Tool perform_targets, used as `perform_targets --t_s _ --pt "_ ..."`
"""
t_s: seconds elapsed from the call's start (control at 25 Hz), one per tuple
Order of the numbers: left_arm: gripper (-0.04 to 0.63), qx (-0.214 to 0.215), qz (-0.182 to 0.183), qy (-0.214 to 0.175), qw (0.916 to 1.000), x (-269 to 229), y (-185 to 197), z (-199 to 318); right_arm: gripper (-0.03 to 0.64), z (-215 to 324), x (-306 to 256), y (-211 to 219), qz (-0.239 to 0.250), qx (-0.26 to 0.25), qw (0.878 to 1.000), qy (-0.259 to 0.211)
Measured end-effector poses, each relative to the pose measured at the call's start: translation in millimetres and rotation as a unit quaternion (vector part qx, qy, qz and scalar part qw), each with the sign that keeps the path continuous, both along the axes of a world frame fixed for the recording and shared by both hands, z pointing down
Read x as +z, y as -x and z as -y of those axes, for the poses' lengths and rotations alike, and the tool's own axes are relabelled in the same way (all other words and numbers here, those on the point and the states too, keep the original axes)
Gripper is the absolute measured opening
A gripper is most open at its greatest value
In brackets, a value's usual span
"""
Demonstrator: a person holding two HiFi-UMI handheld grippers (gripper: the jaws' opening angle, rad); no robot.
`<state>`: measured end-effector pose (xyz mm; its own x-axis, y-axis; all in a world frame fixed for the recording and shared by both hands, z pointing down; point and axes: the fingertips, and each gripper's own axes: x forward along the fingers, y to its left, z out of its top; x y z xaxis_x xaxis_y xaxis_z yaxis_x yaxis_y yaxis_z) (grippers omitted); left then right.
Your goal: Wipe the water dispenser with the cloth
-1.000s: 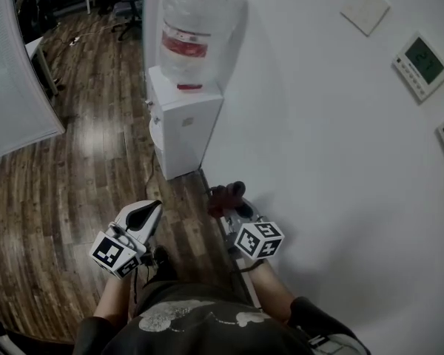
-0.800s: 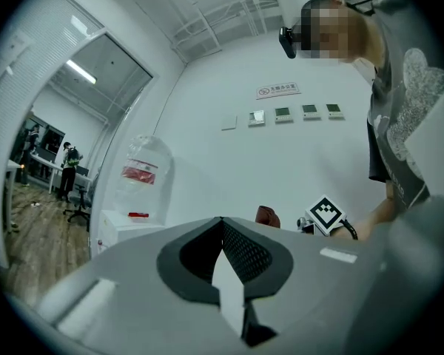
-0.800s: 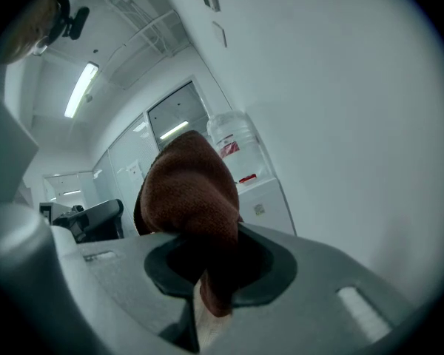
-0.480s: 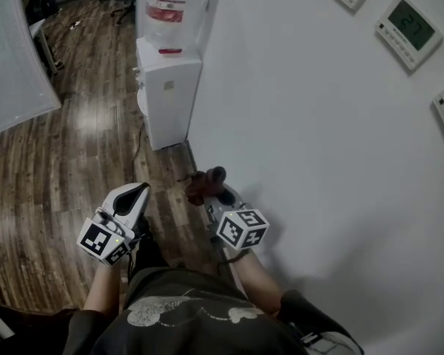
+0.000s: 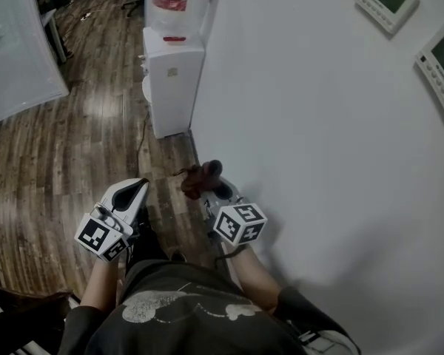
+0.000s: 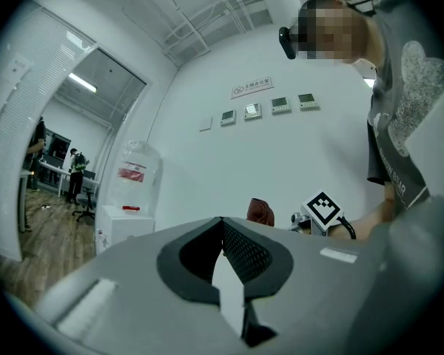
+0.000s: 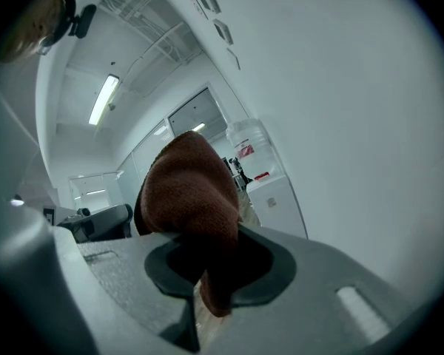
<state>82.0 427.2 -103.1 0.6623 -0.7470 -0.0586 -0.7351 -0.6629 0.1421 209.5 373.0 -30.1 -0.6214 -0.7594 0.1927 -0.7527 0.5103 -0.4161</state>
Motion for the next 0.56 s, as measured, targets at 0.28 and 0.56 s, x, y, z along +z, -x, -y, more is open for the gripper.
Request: perform_targets --t_s 0.28,0.56 --pt "0.018 0.008 0.003 -0.001 1.0000 -3.1 -15.6 -0.2 0.055 -6.1 -1.4 -12.2 0.002 0.001 1.000 0.000" --pt "0.018 0.024 0.004 0.003 0.9997 2.0 -29.8 0.4 0.055 -6.3 7.2 -31.1 0.004 0.020 1.000 0.011"
